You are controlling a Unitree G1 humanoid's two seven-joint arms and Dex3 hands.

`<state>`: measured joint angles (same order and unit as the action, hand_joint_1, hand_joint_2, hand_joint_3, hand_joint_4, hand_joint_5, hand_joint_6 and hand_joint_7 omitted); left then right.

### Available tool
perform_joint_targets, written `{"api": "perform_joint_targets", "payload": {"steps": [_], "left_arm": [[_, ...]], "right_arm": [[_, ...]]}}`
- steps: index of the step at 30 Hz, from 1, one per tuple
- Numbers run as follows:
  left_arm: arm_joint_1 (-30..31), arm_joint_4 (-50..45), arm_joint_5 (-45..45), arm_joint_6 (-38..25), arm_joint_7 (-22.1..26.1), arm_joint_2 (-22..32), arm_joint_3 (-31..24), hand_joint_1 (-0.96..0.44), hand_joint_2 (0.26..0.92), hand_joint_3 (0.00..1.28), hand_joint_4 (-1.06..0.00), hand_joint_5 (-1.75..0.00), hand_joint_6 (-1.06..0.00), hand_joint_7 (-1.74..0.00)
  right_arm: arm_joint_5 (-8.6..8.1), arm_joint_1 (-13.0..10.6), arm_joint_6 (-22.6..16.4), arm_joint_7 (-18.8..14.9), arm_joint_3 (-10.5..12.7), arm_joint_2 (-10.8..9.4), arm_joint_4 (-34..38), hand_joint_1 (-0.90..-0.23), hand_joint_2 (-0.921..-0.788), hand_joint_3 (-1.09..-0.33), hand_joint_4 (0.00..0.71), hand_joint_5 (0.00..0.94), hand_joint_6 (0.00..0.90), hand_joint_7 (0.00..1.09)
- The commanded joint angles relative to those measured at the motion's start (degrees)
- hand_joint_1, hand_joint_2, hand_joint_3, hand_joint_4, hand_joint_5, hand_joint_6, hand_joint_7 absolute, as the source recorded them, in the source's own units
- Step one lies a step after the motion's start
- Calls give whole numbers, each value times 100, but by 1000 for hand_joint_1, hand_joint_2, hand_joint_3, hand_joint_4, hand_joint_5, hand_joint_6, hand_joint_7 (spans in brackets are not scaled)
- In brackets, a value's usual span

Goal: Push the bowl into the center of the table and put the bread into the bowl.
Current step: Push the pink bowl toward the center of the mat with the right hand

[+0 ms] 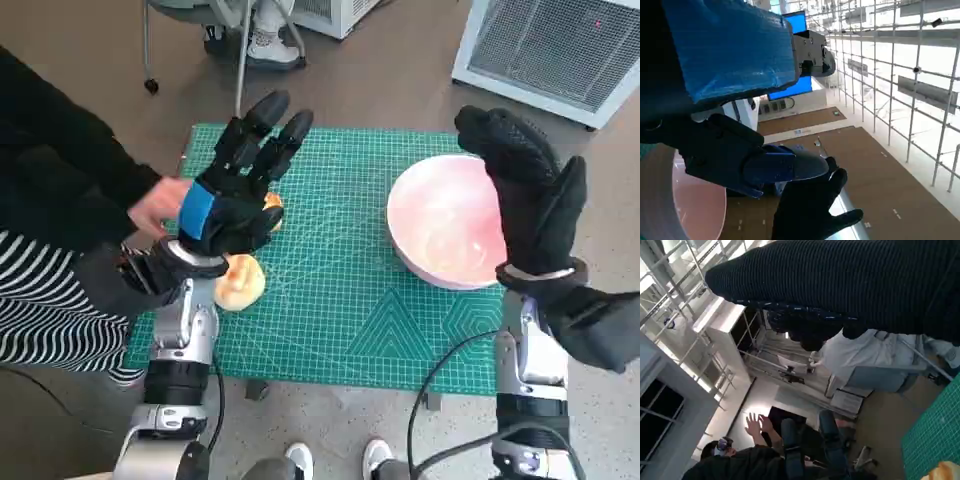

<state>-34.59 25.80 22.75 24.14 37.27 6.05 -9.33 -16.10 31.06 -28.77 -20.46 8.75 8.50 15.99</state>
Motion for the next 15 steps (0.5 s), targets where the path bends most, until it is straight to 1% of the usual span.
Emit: {"api": "perform_joint_targets", "payload": {"steps": [1,4,15], "left_arm": [[51,-98,18,-36,-19,-23,23,-654,921,383,-138,-12,1,-393],[46,-86,29,-54,-16,-21,19,-654,921,384,-138,-12,1,-393],[76,-126,-12,-31,-50,-25,35,-652,921,383,-139,-12,1,-393]], "right_arm": [[-33,-143,54,-5,18,-27,62,-744,-921,-668,172,0,73,463],[-6,-141,47,12,13,-30,73,-743,-921,-668,172,0,73,463],[-7,-176,108,24,0,-22,-28,-740,-921,-665,180,4,73,462]]}}
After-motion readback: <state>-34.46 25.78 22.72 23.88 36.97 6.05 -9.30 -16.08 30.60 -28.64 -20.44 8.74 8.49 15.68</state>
